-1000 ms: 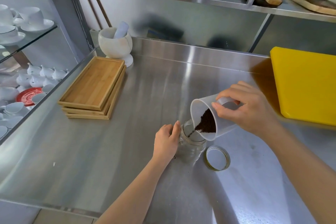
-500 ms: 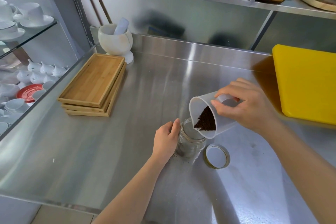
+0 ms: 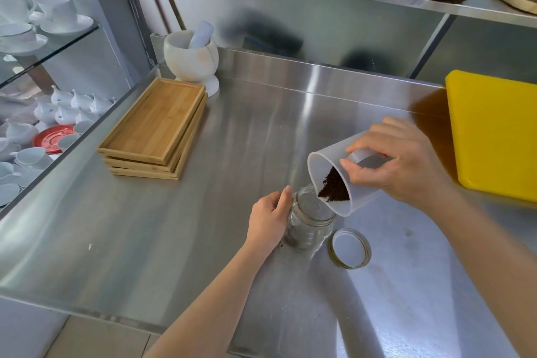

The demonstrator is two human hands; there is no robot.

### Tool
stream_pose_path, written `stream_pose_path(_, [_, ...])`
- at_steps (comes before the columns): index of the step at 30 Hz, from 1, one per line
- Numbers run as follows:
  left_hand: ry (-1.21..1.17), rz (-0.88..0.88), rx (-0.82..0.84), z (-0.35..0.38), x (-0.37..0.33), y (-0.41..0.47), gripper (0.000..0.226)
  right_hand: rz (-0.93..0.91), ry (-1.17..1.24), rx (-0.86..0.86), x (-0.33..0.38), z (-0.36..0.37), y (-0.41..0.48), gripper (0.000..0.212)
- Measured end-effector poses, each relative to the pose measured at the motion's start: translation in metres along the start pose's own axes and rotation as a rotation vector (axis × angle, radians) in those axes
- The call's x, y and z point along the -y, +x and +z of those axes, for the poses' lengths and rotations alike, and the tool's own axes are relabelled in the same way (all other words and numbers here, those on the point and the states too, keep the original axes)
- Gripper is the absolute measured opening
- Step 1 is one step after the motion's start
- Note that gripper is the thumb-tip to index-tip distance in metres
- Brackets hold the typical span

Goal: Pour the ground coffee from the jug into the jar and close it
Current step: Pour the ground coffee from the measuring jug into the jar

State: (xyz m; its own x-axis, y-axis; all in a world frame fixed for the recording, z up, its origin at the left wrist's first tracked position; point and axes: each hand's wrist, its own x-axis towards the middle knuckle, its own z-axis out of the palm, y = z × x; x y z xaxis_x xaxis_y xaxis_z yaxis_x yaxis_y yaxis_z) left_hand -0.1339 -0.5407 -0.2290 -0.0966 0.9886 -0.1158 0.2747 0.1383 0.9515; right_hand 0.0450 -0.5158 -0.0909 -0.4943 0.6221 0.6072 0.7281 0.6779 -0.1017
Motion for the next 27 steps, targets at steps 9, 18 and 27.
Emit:
stream_pose_path(9, [-0.001, -0.003, 0.002, 0.0001, 0.0017, 0.0014, 0.049, -0.007, -0.003, 0.007, 0.0004, 0.0003, 0.0034, 0.044])
stream_pose_path(18, [0.003, -0.006, 0.017, -0.0012, 0.0017, 0.0016, 0.048, -0.056, -0.023, 0.001, -0.0013, 0.0005, 0.0041, 0.041])
stream_pose_path(27, [0.003, -0.008, 0.019, -0.0015, 0.0009, 0.0004, 0.049, -0.122, -0.027, 0.048, -0.0024, -0.0011, 0.0088, 0.041])
